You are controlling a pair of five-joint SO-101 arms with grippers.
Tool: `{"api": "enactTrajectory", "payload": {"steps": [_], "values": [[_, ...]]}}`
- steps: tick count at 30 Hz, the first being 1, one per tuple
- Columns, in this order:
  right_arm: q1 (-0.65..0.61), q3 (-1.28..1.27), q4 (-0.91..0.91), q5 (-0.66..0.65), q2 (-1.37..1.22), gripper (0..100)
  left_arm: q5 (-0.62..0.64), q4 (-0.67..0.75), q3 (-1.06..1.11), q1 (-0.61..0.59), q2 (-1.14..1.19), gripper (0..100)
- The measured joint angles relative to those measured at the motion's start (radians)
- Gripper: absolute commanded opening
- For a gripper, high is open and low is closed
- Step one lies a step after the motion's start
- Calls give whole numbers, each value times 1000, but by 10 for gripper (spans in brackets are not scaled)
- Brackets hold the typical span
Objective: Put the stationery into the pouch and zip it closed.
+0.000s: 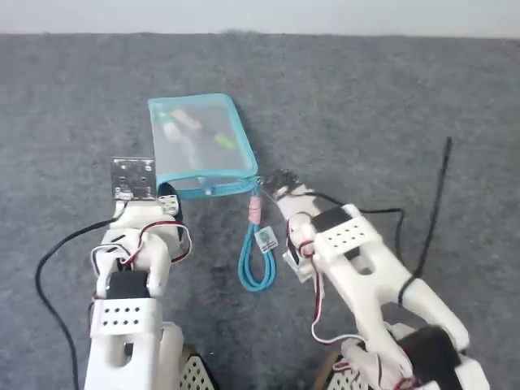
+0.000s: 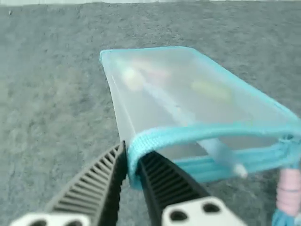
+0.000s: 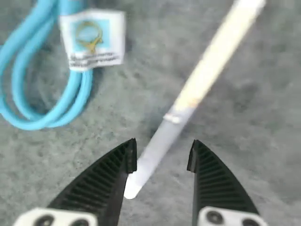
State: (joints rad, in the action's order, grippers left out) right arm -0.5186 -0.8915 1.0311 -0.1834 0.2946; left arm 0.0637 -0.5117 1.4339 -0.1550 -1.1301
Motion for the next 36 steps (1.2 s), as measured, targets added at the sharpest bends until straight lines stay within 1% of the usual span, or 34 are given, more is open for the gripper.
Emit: {"api": "enactTrajectory", "payload": {"steps": [6, 12, 18, 20, 22, 23, 24, 26, 29, 33, 35, 36], "values": [[-8, -5, -14, 0, -46, 188, 0, 0, 0, 3, 0, 12], [52, -18, -3, 0, -51, 188, -12, 0, 0, 3, 0, 12], [43, -55, -21, 0, -48, 185, -12, 0, 0, 3, 0, 12], [44, -60, -21, 0, -46, 143, -12, 0, 0, 3, 0, 12], [51, -60, -23, 0, -46, 57, -12, 0, 0, 3, 0, 12], [60, -60, -23, 0, -46, 17, -12, 0, 0, 3, 0, 12], [71, -63, -23, -2, -41, 1, -12, 0, 0, 3, 0, 12], [92, -64, -23, -44, -44, 24, -12, 0, 0, 3, 0, 12], [118, -69, -23, -126, -46, 6, -12, 0, 0, 8, 0, 12], [203, -57, 8, -147, -46, 8, -17, 0, 0, 18, 0, 12], [270, -32, 63, -150, -23, 8, -49, 0, 15, 61, -2, 12], [301, -15, 91, -150, 2, 8, -91, 0, 32, 103, -2, 12]]}}
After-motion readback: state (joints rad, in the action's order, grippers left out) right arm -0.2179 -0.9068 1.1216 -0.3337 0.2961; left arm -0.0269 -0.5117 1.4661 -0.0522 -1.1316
